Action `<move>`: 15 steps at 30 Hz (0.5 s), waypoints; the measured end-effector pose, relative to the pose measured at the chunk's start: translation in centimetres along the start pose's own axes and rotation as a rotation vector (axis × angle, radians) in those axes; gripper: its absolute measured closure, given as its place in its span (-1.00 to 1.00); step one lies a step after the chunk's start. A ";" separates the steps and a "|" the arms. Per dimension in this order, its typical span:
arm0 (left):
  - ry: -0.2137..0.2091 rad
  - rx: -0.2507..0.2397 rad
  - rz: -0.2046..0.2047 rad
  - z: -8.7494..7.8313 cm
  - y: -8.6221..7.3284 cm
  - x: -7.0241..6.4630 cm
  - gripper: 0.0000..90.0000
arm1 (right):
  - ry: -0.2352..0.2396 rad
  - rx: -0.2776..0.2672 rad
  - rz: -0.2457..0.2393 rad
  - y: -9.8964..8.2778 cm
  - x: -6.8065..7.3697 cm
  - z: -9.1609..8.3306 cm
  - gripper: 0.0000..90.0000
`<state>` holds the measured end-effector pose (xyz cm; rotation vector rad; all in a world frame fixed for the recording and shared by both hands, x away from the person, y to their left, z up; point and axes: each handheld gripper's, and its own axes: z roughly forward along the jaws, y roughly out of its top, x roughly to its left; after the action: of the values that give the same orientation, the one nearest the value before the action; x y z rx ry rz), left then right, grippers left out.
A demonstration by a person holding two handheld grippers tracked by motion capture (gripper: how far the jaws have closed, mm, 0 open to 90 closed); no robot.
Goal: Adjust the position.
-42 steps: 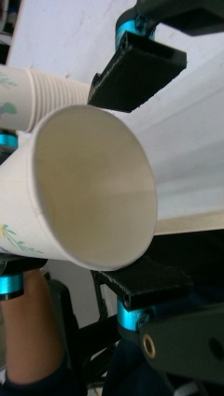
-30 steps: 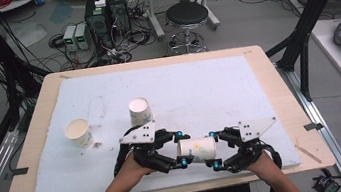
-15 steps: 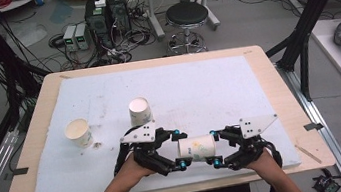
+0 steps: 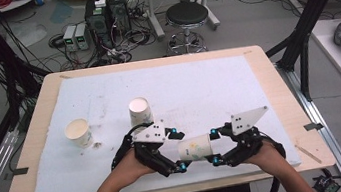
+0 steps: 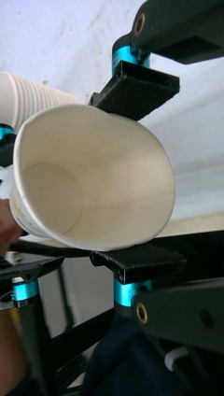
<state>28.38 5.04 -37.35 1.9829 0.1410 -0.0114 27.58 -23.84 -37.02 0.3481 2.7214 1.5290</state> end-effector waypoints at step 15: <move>0.044 0.155 0.068 1.2 0.1 -0.1 -0.59 | -0.053 0.265 -0.101 3.0 0.3 1.7 -0.25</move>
<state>28.34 3.93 -37.72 2.1424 0.1039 0.0672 28.02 -20.85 -35.37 0.2431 2.8531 1.1219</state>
